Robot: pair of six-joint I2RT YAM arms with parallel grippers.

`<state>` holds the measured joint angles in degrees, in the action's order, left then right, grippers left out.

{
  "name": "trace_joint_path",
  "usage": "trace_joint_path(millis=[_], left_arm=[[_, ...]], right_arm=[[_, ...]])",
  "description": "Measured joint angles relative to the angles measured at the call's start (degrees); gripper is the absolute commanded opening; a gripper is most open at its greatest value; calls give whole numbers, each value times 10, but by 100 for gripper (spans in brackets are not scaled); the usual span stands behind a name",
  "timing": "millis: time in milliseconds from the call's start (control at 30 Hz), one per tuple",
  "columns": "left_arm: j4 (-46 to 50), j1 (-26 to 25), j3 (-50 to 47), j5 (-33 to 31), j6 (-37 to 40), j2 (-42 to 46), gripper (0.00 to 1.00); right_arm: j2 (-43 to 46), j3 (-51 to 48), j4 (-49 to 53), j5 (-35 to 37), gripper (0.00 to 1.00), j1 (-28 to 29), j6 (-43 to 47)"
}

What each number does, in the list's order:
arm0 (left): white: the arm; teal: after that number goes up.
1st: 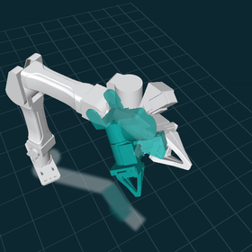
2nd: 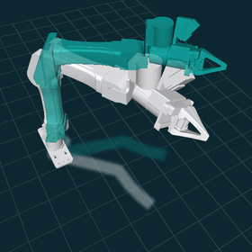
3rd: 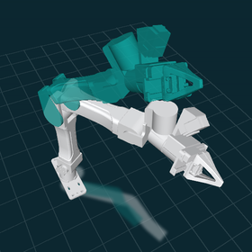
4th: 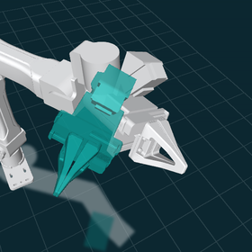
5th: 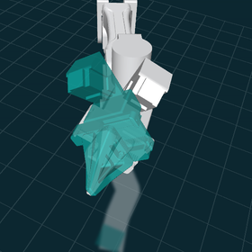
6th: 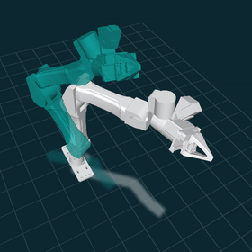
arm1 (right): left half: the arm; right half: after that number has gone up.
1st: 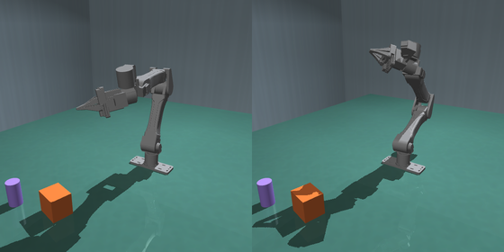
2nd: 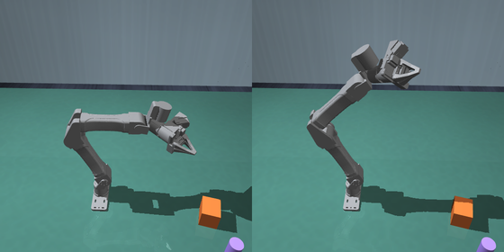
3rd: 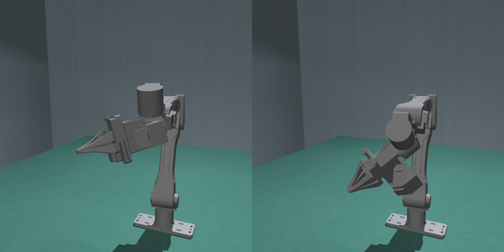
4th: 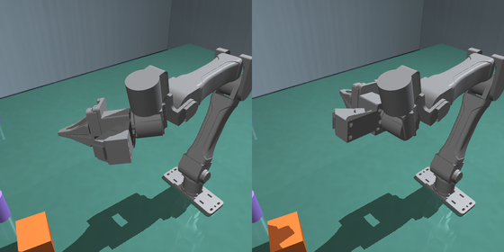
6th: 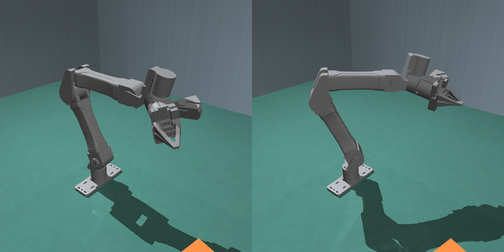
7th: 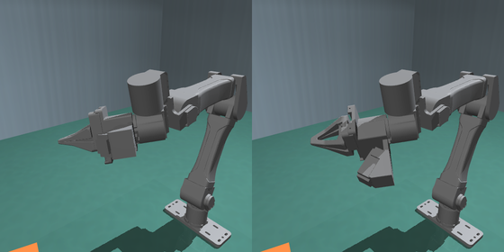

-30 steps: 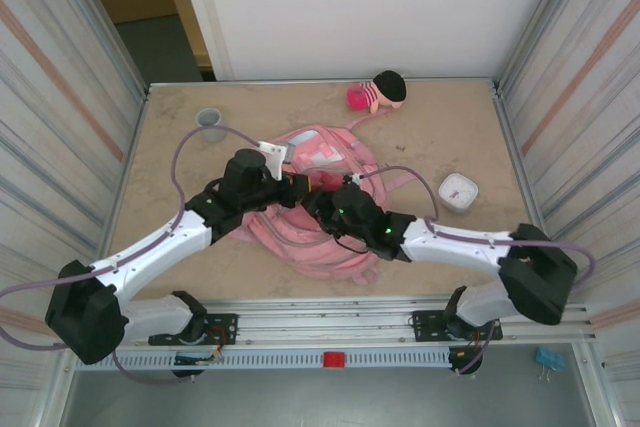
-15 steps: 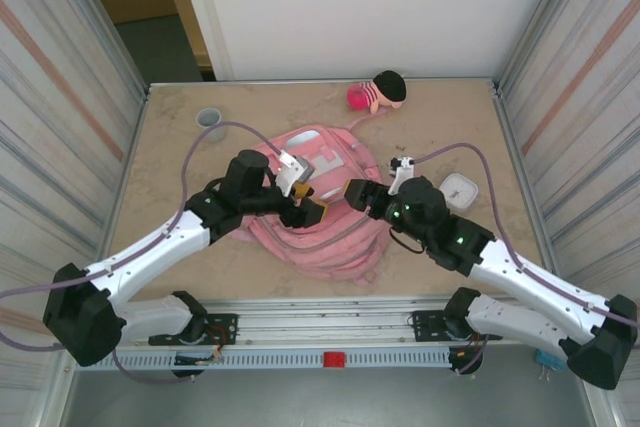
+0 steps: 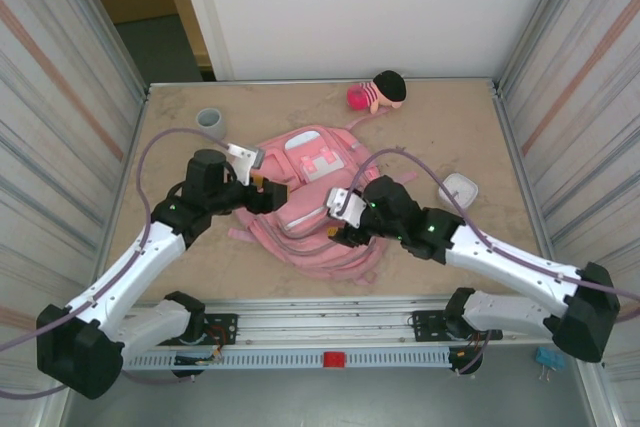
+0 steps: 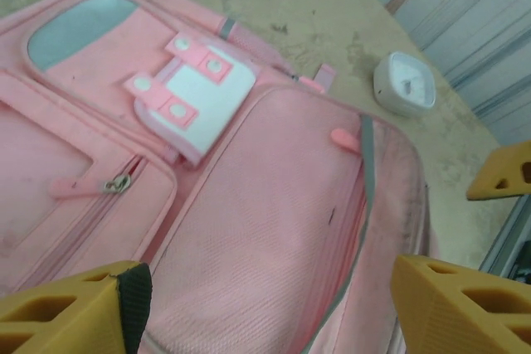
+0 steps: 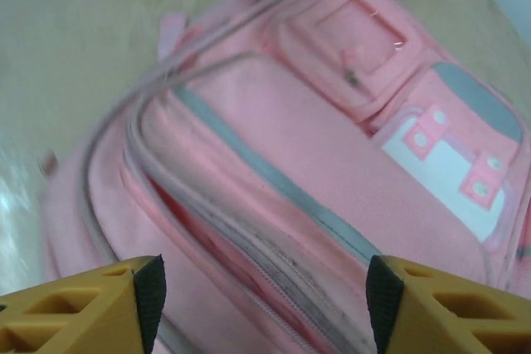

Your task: Pack books, pencil case, and school supplies into a backpack

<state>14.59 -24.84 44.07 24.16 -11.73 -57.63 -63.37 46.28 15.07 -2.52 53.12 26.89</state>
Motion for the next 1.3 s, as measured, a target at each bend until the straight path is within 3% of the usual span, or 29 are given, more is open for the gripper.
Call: trace_joint_path(millis=[133,300,500,600,800,933,1133,1300], left_arm=[[36,0,-6,-6,93,16,75],[81,2,-6,-8,249,19,75],[135,2,-6,-9,414,-21,73],[157,2,-6,-9,478,-57,71],[167,2,-6,-15,548,-117,71],[167,2,-6,-12,569,-143,63],[167,0,-5,15,588,-149,41],[155,-10,-11,31,591,-141,14]], right_arm=[[-46,0,-6,-4,63,-8,130],[-91,-3,-33,-4,57,-18,224],[-116,-4,-45,-20,13,-34,274],[-116,-3,-45,-35,1,-43,278],[-116,0,-45,-58,0,-53,277],[-116,1,-45,-66,0,-59,277],[-116,1,-50,-78,0,-67,273],[-116,1,-61,-80,0,-70,261]])
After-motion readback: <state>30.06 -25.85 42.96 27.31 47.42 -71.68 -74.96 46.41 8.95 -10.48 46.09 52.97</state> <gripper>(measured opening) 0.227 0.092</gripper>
